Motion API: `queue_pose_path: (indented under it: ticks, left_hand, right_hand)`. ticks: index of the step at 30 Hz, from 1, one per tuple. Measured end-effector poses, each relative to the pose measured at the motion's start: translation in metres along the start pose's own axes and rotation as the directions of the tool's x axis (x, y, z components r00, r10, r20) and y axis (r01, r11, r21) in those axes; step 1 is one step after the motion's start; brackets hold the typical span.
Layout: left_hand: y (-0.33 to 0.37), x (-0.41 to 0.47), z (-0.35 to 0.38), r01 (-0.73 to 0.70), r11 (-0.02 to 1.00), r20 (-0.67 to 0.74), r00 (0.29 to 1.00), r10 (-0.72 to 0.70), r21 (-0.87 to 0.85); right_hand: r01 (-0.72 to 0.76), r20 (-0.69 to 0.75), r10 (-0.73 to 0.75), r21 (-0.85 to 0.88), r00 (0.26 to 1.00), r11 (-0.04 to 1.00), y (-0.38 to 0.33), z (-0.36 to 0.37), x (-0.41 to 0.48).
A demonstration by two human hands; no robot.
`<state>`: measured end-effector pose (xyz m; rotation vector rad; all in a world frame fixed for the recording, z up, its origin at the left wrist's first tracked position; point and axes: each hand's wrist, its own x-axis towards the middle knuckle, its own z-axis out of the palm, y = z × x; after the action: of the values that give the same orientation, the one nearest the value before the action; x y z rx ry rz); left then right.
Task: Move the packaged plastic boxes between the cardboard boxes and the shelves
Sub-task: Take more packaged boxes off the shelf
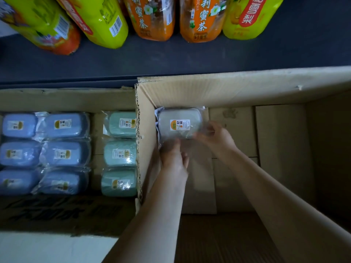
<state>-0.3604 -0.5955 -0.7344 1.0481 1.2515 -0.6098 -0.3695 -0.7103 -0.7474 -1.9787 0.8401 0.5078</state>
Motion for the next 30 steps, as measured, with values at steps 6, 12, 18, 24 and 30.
queue_pose_path:
  ticks: [6,12,18,24,30]
  left_hand:
    - [0.008,-0.070,-0.031,-0.396,0.406,0.295,0.911,0.289,0.824]
    - [0.047,-0.177,-0.058,-0.539,-0.198,0.571,0.732,0.373,0.819]
    - [0.103,-0.294,-0.097,-0.436,-0.587,0.727,0.494,0.478,0.682]
    - [0.184,-0.412,-0.166,-0.290,-0.731,0.784,0.308,0.539,0.617]
    - [0.279,-0.519,-0.266,-0.239,-0.803,0.834,0.071,0.547,0.546]
  right_hand:
    - [0.135,0.098,-0.105,-0.399,0.990,0.907,-0.006,-0.051,-0.067]
    - [0.278,0.204,-0.190,-0.643,0.960,0.713,-0.042,-0.109,-0.157]
    - [0.366,0.216,-0.361,-0.828,0.907,0.425,-0.130,-0.151,-0.257]
    - [0.333,0.099,-0.519,-0.863,0.849,0.380,-0.246,-0.172,-0.354]
    - [0.260,-0.019,-0.682,-0.916,0.731,0.304,-0.351,-0.152,-0.464]
